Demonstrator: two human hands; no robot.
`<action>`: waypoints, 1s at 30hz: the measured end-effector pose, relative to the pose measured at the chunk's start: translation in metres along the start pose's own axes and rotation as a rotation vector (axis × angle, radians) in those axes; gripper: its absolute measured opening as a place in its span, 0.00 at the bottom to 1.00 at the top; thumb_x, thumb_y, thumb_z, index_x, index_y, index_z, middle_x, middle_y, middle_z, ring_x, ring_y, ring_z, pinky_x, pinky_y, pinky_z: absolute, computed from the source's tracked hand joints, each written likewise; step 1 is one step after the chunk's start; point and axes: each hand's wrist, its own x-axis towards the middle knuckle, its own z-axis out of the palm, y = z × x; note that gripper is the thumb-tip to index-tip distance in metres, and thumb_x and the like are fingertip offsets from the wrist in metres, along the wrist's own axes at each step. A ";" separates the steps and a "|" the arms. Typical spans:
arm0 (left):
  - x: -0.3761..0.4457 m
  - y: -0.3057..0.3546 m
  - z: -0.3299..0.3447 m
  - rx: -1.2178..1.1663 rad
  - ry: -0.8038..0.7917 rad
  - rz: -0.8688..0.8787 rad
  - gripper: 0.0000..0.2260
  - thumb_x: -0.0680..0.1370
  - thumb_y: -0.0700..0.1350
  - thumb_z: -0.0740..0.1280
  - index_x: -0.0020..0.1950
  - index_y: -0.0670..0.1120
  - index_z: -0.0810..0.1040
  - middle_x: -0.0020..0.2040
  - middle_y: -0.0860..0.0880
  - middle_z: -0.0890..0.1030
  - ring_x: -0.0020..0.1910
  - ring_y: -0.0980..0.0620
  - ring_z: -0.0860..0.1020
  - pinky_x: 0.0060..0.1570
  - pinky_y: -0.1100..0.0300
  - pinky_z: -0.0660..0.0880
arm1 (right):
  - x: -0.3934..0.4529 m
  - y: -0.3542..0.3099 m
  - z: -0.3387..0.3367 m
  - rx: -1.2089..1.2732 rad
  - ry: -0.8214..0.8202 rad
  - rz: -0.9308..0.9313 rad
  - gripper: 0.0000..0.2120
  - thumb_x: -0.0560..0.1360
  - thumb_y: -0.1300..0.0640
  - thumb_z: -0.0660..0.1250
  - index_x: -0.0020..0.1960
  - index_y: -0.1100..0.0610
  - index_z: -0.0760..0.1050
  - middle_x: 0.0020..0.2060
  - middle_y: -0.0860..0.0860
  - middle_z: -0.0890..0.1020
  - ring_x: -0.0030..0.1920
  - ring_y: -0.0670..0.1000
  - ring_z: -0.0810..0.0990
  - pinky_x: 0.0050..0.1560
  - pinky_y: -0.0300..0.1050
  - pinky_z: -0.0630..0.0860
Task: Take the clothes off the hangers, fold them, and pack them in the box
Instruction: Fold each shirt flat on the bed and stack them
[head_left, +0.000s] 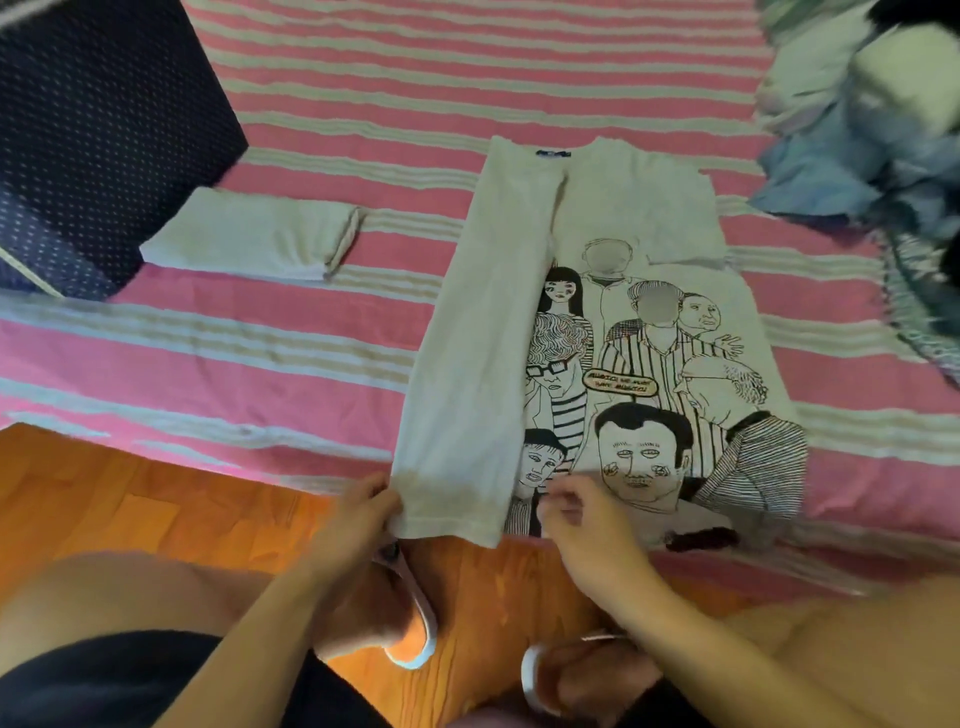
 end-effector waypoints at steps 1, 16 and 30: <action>-0.003 -0.004 0.001 -0.020 -0.042 -0.008 0.10 0.67 0.41 0.63 0.43 0.42 0.81 0.37 0.44 0.77 0.38 0.44 0.74 0.43 0.46 0.72 | -0.001 0.005 0.015 0.045 -0.004 0.018 0.07 0.79 0.56 0.68 0.56 0.48 0.74 0.51 0.41 0.79 0.49 0.38 0.81 0.45 0.29 0.73; 0.052 0.159 0.021 0.505 -0.212 0.307 0.09 0.82 0.47 0.66 0.47 0.45 0.83 0.38 0.48 0.85 0.35 0.53 0.81 0.41 0.55 0.78 | 0.072 -0.100 -0.102 -0.188 -0.082 -0.033 0.05 0.81 0.56 0.67 0.48 0.54 0.81 0.40 0.51 0.86 0.35 0.48 0.85 0.36 0.42 0.80; 0.389 0.356 0.137 1.238 0.091 0.909 0.20 0.84 0.40 0.59 0.76 0.51 0.71 0.71 0.45 0.75 0.69 0.40 0.73 0.64 0.46 0.73 | 0.363 -0.052 -0.267 -0.346 0.602 -0.103 0.11 0.80 0.57 0.61 0.59 0.58 0.79 0.55 0.57 0.82 0.55 0.58 0.78 0.50 0.47 0.70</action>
